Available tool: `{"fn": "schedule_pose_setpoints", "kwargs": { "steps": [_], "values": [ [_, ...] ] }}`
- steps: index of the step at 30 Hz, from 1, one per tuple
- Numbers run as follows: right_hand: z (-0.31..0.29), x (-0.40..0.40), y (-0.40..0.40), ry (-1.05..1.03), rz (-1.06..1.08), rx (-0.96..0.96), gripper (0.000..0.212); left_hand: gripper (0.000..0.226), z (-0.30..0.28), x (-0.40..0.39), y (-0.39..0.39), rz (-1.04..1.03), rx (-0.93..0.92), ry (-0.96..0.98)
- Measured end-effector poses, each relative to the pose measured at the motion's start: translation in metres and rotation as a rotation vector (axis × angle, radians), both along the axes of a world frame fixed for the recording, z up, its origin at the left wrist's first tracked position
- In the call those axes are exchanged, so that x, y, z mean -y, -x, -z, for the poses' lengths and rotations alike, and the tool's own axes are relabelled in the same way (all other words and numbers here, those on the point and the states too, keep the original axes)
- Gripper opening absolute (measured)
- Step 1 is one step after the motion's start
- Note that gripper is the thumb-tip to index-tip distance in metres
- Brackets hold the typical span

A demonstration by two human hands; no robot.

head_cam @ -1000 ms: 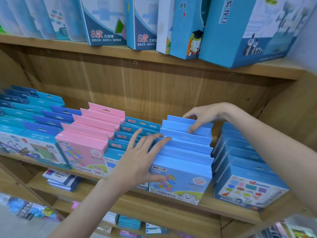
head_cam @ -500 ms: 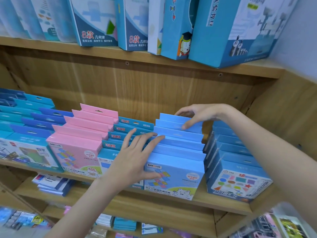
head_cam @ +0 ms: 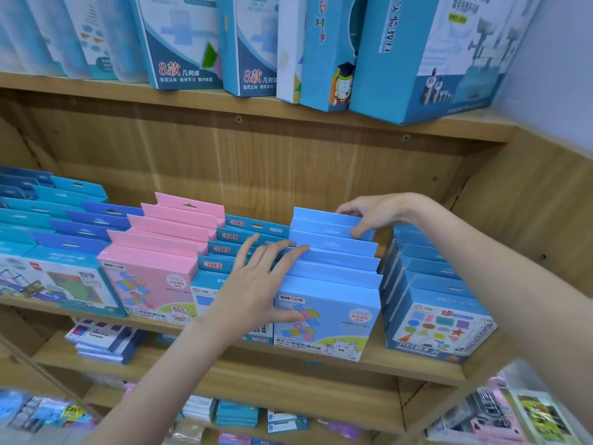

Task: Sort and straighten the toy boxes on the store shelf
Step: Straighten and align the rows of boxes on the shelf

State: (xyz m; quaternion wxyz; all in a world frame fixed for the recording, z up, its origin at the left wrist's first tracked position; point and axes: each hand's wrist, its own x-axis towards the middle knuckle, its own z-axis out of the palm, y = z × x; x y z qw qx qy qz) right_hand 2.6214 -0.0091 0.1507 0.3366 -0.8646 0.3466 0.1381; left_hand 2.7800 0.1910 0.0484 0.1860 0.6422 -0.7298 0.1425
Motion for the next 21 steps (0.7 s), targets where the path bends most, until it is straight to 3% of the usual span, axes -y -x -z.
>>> {"fn": "schedule_pose_setpoints", "kwargs": {
  "steps": [7,10,16,18,21],
  "values": [
    [0.002,-0.005,0.003,0.062,0.026,0.025,0.032,0.093,-0.002,-0.002,0.002,-0.011,-0.013,-0.022],
    [-0.006,-0.008,0.009,0.118,0.036,0.034,0.040,0.093,-0.002,-0.003,0.002,-0.003,-0.024,-0.028],
    [-0.034,-0.042,0.073,0.273,0.165,0.292,0.043,0.098,-0.010,-0.010,0.010,0.058,0.014,0.054],
    [-0.032,-0.057,0.099,0.351,0.161,0.232,0.047,0.103,-0.012,-0.010,0.023,0.106,0.074,0.081],
    [-0.013,-0.077,0.126,0.474,0.147,-0.015,0.079,0.111,-0.014,-0.001,0.044,0.140,0.188,0.091]
  ]
}}
